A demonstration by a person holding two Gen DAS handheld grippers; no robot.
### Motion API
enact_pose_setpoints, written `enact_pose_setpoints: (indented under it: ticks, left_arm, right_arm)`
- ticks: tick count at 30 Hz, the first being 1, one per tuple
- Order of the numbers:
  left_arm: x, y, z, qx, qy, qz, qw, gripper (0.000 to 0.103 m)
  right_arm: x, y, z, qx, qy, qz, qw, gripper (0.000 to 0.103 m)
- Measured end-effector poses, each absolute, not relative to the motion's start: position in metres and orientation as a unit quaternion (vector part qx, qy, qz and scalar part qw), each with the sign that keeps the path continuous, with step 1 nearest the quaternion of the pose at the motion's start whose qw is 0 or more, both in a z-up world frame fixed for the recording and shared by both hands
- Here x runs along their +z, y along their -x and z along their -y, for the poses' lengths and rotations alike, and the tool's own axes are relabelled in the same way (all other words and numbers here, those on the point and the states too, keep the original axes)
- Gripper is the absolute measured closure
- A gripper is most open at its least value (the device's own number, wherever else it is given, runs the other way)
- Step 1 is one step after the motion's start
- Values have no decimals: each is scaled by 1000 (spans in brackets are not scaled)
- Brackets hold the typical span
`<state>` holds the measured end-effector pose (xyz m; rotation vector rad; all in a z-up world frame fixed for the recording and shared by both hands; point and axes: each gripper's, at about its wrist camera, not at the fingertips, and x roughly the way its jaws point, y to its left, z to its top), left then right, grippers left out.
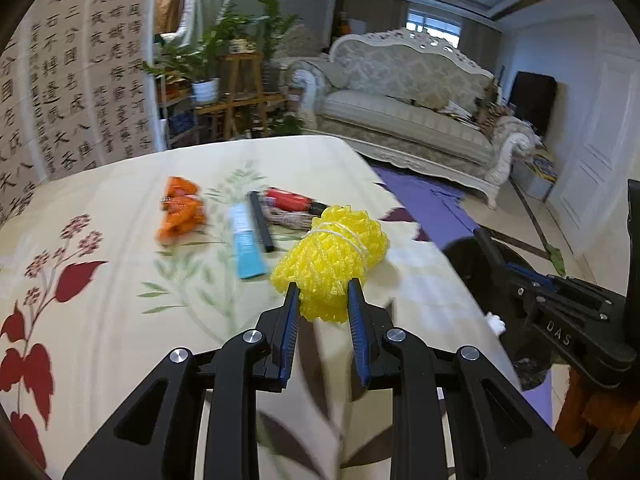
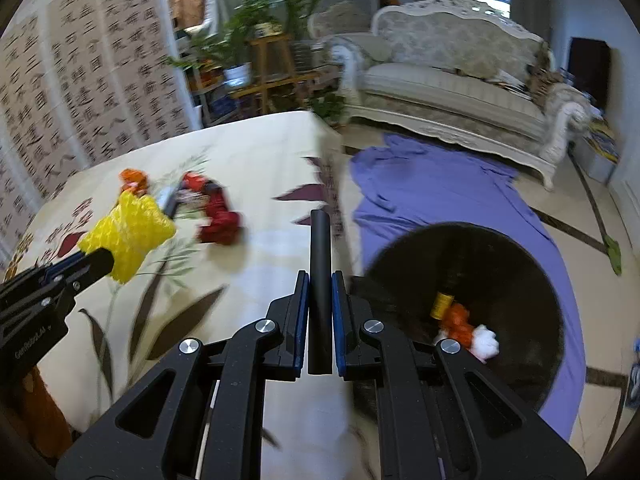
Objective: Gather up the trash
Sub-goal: 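Carry the yellow net and black tube over the bin and release both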
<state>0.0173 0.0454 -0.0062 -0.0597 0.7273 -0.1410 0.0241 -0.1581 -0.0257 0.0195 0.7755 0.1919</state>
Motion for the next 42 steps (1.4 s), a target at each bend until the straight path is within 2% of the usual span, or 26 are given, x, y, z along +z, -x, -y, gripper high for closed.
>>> enact_pose_setpoints:
  ticks: [19,30,34,35,36,37,40,42]
  left_arm:
    - [-14,-34,91,-155,-44,-354,921,78]
    - [-28,-63,134,-161,-64,-360,917,78]
    - [-36,-71,146,-151,-76,-363,916,73]
    - [-37,-72,146,-146,-78,-365,916,66]
    - [-39,-73,147,-142,-77,-369,915,63]
    - [-40,-74,146,-142,-75,-373,914,58]
    - [-38,-76,137,-139,-61,-375,915,46]
    - [-37,-76,136,-135,-58,-375,915,43]
  right_arm:
    - [-45,-17,272,-13,-65,-373,925,92]
    - [-59,-31,302,-34,-83,-379,921,92]
    - [-67,-40,309,-41,-89,-382,919,91]
    - [-69,-42,311,-44,-91,-383,918,84]
    - [-71,-43,312,-45,-93,-386,917,71]
    - [-72,-44,313,-47,-94,-388,916,63]
    - [-77,-45,316,-56,-94,-389,915,60]
    - [-77,-44,316,-58,-94,-389,914,59]
